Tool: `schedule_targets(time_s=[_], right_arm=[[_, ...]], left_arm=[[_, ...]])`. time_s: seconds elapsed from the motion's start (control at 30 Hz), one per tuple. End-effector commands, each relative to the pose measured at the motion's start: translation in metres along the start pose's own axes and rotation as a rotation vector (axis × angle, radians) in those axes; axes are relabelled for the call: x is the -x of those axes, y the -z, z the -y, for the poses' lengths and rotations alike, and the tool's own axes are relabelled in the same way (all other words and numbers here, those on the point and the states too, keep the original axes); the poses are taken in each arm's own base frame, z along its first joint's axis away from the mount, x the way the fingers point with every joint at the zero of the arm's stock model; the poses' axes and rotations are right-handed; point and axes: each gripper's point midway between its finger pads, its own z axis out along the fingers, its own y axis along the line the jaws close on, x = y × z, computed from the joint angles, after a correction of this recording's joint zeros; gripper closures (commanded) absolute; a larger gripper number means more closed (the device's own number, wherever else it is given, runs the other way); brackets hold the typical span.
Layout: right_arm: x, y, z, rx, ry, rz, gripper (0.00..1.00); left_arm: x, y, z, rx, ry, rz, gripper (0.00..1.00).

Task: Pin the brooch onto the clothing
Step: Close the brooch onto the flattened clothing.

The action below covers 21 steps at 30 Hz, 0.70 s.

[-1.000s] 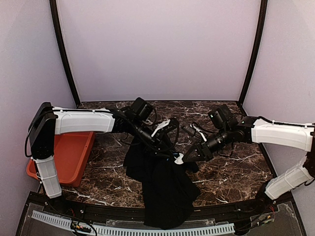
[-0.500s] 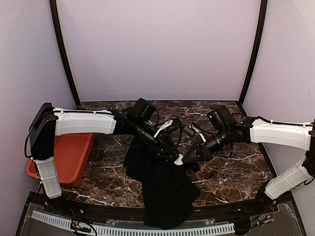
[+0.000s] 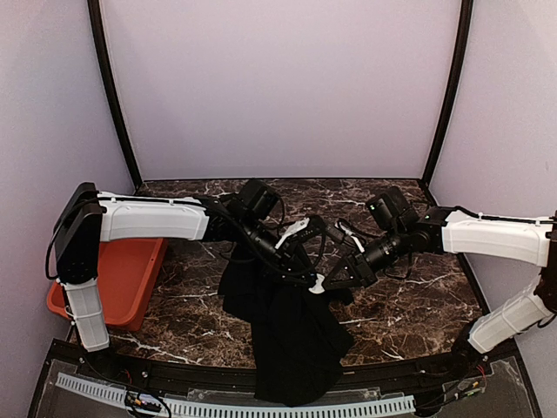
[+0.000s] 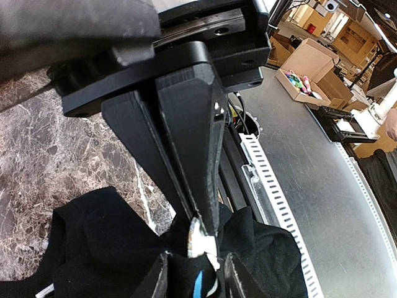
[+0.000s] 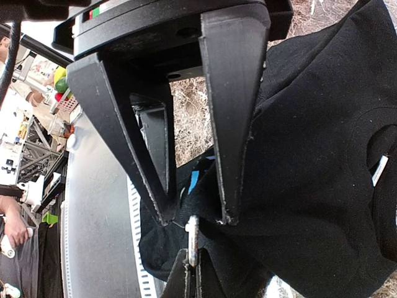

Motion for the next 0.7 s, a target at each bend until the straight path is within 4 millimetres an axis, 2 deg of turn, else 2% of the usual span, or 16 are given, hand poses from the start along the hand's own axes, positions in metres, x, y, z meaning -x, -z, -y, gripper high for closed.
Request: schedule_targets(time_s=[0.0,0.37,0.67], right_arm=[[0.0101,0.0001,-0.0053,0.023,0.029,0.022,1.0],[0.0095,-0.0025,-0.0031,0.026,0.015,0.015,1.0],[0.0103,-0.0019,-0.0032,0.022,0.015,0.013,1.0]], left_arm=[[-0.003,-0.0043,0.0028,-0.007,0.012,-0.022,0.7],[-0.0047,-0.0093,0.0038,-0.003,0.009,-0.033,0.71],[-0.0113,-0.014,-0.0021,0.03,0.017,-0.066,0.75]])
